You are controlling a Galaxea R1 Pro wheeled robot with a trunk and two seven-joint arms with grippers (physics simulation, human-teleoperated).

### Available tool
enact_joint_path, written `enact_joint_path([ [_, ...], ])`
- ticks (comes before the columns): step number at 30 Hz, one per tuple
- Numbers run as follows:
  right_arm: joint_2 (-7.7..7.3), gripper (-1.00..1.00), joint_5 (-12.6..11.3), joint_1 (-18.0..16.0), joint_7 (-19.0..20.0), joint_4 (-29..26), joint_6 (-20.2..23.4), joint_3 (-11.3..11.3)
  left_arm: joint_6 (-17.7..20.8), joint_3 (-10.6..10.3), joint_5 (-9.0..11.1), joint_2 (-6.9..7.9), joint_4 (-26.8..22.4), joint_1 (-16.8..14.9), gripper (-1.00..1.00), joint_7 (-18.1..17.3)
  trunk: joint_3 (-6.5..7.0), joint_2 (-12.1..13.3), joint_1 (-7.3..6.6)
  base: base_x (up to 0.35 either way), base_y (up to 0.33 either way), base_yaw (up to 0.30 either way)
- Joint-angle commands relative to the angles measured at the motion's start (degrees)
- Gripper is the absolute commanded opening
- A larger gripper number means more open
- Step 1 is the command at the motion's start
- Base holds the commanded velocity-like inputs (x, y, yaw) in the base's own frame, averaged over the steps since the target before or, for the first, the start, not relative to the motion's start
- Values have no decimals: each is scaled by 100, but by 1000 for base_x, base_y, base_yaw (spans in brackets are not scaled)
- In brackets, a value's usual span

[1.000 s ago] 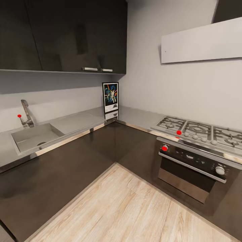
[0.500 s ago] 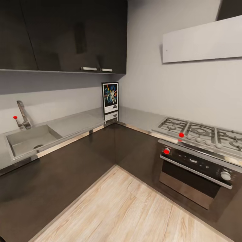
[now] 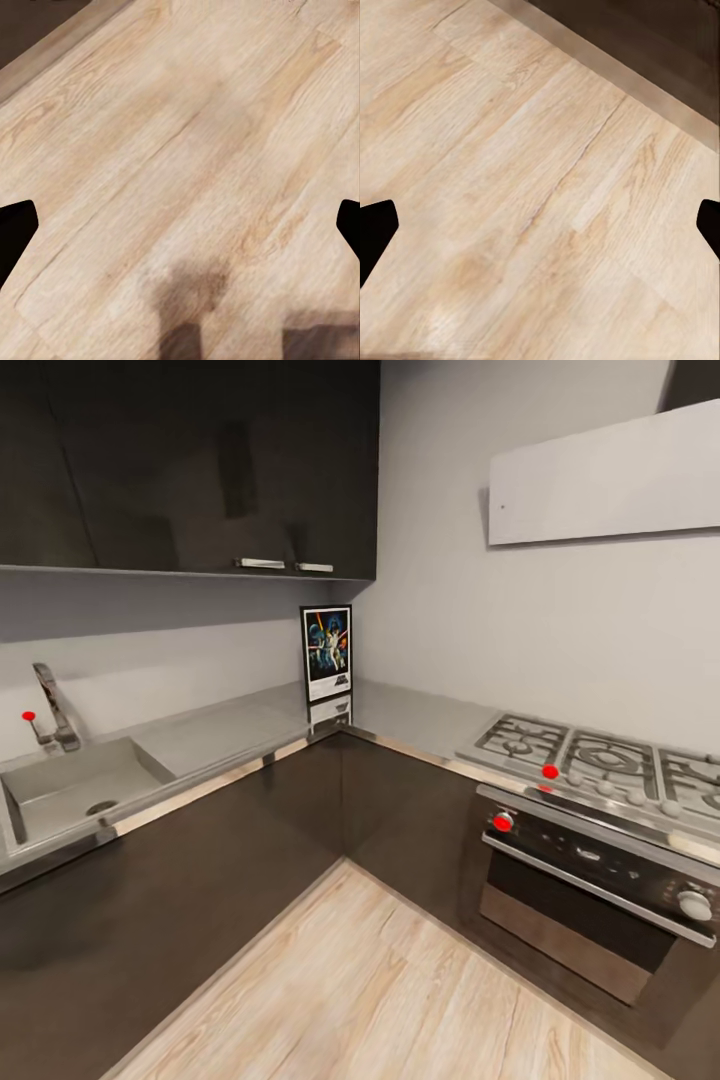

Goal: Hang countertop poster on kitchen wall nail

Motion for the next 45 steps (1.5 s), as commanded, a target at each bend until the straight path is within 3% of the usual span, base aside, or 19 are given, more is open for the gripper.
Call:
enact_joint_path([
  [1, 5, 100, 18, 0, -26, 2, -68, 7, -8, 10, 1, -4, -9, 3, 100, 2, -5, -3, 1, 40, 0, 0],
  [7, 46, 100, 38, 27, -28, 54, -258, 10, -8, 11, 1, -1, -32, 5, 100, 2, -5, -3, 1, 232, 0, 0],
  [35, 79, 100, 50, 31, -26, 313, -256, 23, -11, -13, 19, -7, -131, 3, 100, -2, -5, -3, 1, 300, 0, 0],
  [37, 79, 100, 50, 31, -24, 316, -256, 21, -7, -21, 22, -11, -323, 3, 100, -2, -5, -3, 1, 50, 0, 0],
  [38, 75, 100, 50, 31, -24, 319, -256, 19, 14, -4, 31, -11, -896, 2, 100, -4, -5, -3, 1, 23, 0, 0],
  [41, 73, 100, 50, 31, -22, 320, -256, 18, 48, 6, 42, -14, -1574, 4, 100, -9, -5, -3, 1, 15, 0, 0],
  [42, 72, 100, 50, 31, -22, 322, -256, 18, 114, 2, 46, -18, -2011, 5, 100, -10, -5, -3, 1, 7, 0, 0],
  [44, 72, 100, 54, 31, -21, 325, -256, 18, 390, -25, 50, -27, -2669, 3, 100, -8, -5, -3, 1, 4, 0, 0],
  [45, 71, 100, 57, 31, -20, 338, -256, 17, 947, -61, 52, -40, -3426, 4, 100, -9, -5, -3, 1, 2, 0, 0],
])
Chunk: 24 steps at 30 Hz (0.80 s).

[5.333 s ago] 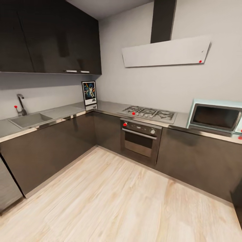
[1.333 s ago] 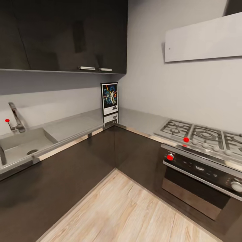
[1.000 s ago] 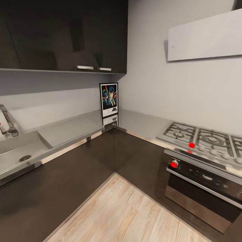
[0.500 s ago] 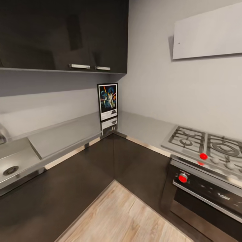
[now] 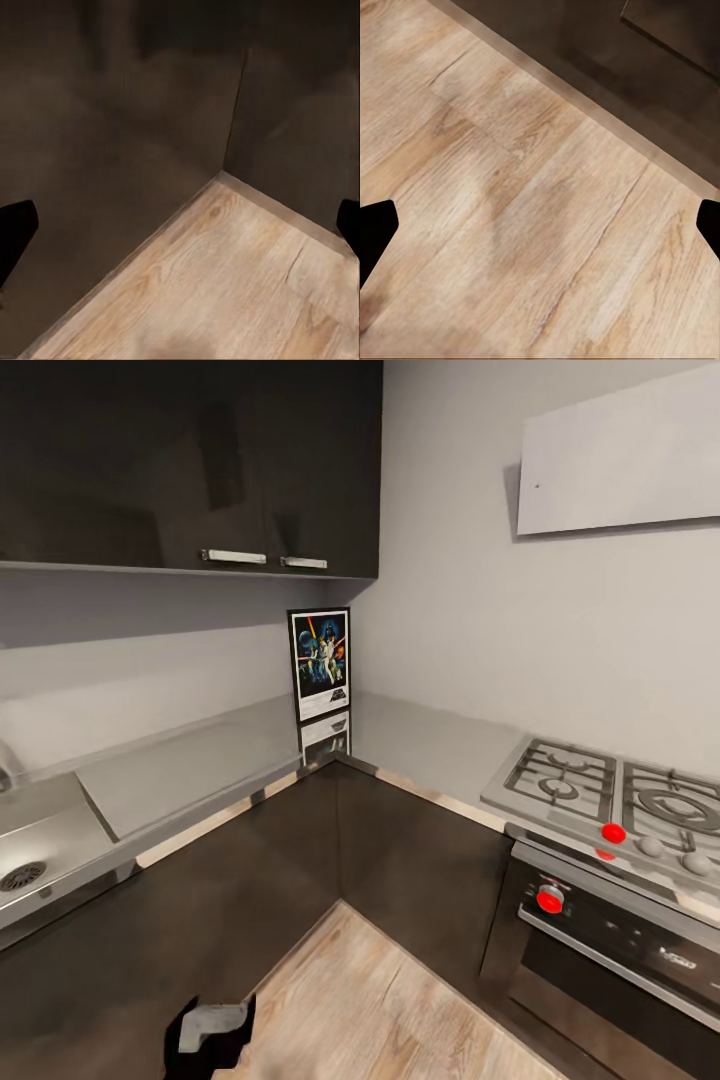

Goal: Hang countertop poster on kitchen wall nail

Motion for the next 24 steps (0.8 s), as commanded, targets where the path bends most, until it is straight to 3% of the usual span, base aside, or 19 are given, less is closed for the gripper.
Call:
enact_joint_path([
  [1, -1, 100, 20, -3, -29, 15, -14, 9, 230, -5, 7, -15, -339, 2, 100, 0, -5, -3, 0, 2, 0, 0],
  [3, -1, 100, 66, -3, -29, 36, -14, 11, 876, -26, 8, -110, -1011, 0, 100, 0, -5, -3, 0, 1, 0, 0],
  [6, -1, 100, 305, -3, -29, 56, -14, 10, 1406, -37, 8, -318, -1454, -8, 100, 1, -5, -3, 0, 0, 0, 0],
  [9, -1, 100, 522, -3, -30, 66, -18, 9, 1595, -38, 9, -408, -1604, -85, 100, -2, -5, -3, 0, 0, 0, 0],
  [12, -1, 100, 736, -3, -36, 73, -15, 9, 1946, -39, 9, -485, -1726, -565, 100, -5, -5, -3, 0, 0, 0, 0],
  [19, -1, 100, 800, -3, -37, 75, -14, 4, 2688, -33, 9, -502, -1759, -1427, 100, -5, -5, -3, 0, 0, 0, 0],
  [24, -8, 100, 810, -3, -37, 76, -11, 1, 3476, -31, 9, -503, -1750, -2366, 100, -11, -5, -3, 0, 0, 0, 0],
])
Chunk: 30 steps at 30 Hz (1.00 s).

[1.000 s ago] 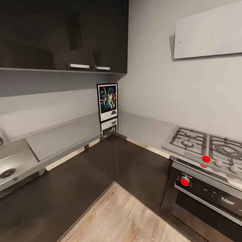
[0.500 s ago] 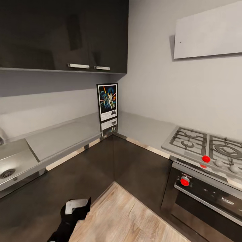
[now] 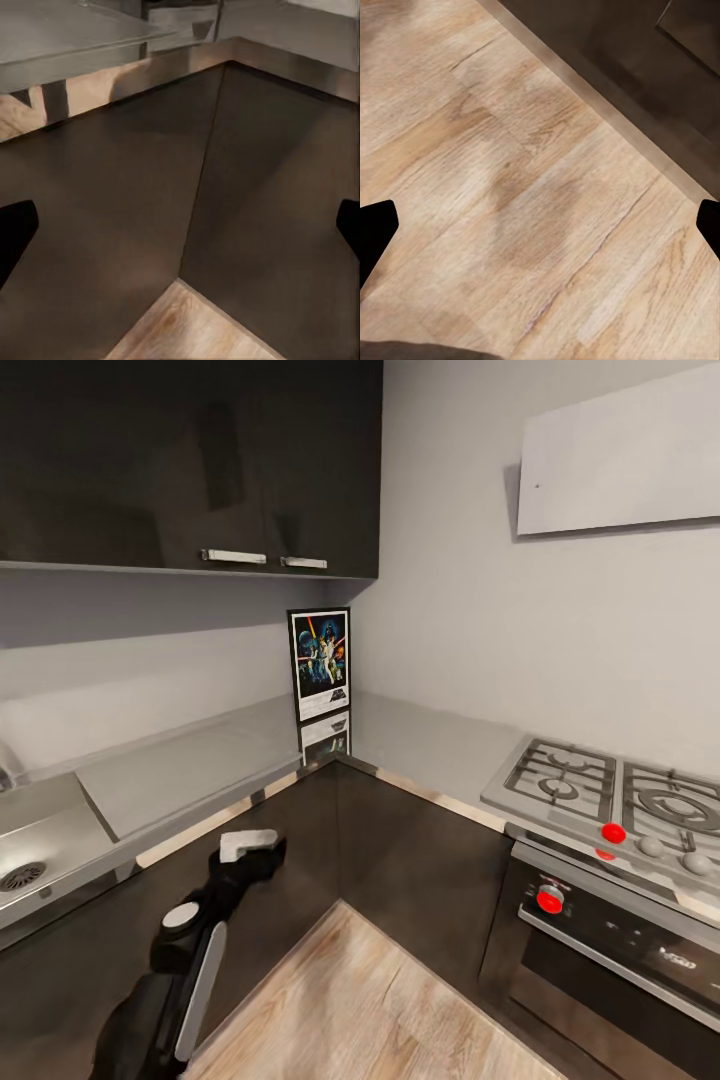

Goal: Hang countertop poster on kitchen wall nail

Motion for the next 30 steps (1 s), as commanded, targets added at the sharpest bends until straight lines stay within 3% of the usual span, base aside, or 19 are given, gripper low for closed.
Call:
enact_joint_path([
  [1, -1, 100, 56, -4, -42, 4, -11, 6, 134, 1, 4, -1, -2, -127, 100, 0, -7, -4, 0, 0, 0, 0],
  [4, -3, 100, 57, -4, -41, 4, -12, 6, 367, 8, 3, -1, 18, -502, 100, -6, -7, -4, 0, 0, 0, 0],
  [9, -3, 100, 57, -4, -35, 4, -13, 5, 982, 43, 98, 13, 57, -1443, 100, -1, -7, -4, 0, 0, 0, 0],
  [14, -8, 100, 59, -4, -34, 4, -16, 5, 1699, 397, 135, 27, 352, -2406, 100, 2, -7, -4, 0, 0, 0, 0],
  [17, -10, 100, 58, -4, -32, 4, -20, 5, 1787, 487, 143, 73, 632, -2680, 100, -5, -7, -4, 0, 0, 0, 0],
  [18, -19, 100, 58, -4, -28, 4, -26, 5, 1835, 540, 191, 174, 943, -2894, 100, -190, -7, -4, 0, 0, 0, 0],
  [23, -34, 100, 52, -4, -26, -2, -29, 5, 1831, 593, 250, 270, 1105, -2994, 100, -761, -7, -4, 0, 0, 0, 0],
  [25, -32, 100, 50, -4, -25, -4, -30, 9, 1751, 634, 269, 382, 1172, -3027, 100, -1061, -7, -4, 0, 0, 0, 0],
  [30, -23, 100, 49, -4, -25, -4, -27, 10, 1574, 654, 278, 436, 1247, -3039, 100, -1175, -7, -4, 0, 0, 0, 0],
])
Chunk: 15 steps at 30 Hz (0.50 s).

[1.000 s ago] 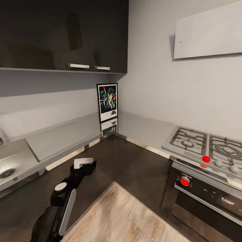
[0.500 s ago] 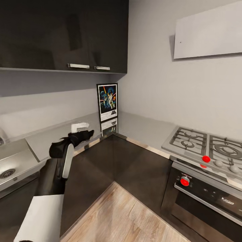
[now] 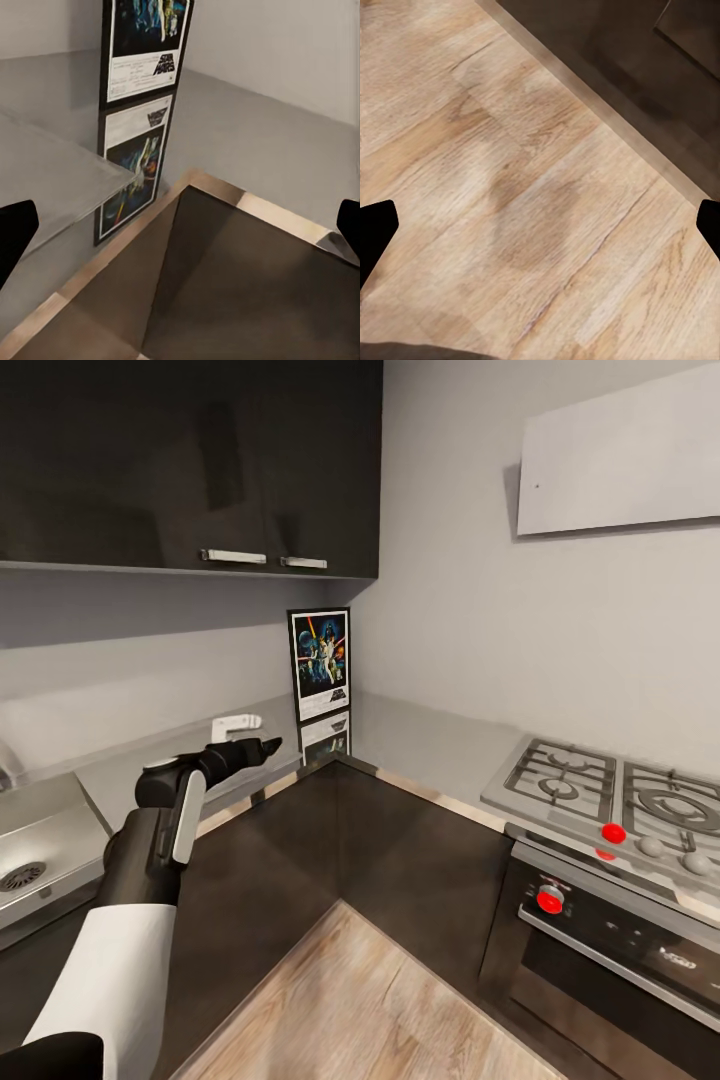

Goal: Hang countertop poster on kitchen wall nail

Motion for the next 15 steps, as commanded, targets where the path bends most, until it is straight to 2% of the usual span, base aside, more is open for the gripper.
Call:
enact_joint_path([
  [1, 0, 100, 53, -4, -41, 4, -8, 4, 1, 20, 36, 3, 26, -7, 100, -36, -6, -3, 0, 0, 0, 0],
  [10, 17, 100, 53, -4, -41, 12, 9, 10, -37, 15, 40, 13, 71, -9, 100, -266, -6, -3, 0, 172, 0, 0],
  [15, 27, 100, 62, -4, -41, 21, 12, 10, -38, 15, 37, 13, 85, -9, 100, -294, -6, -3, 0, 293, 0, 1],
])
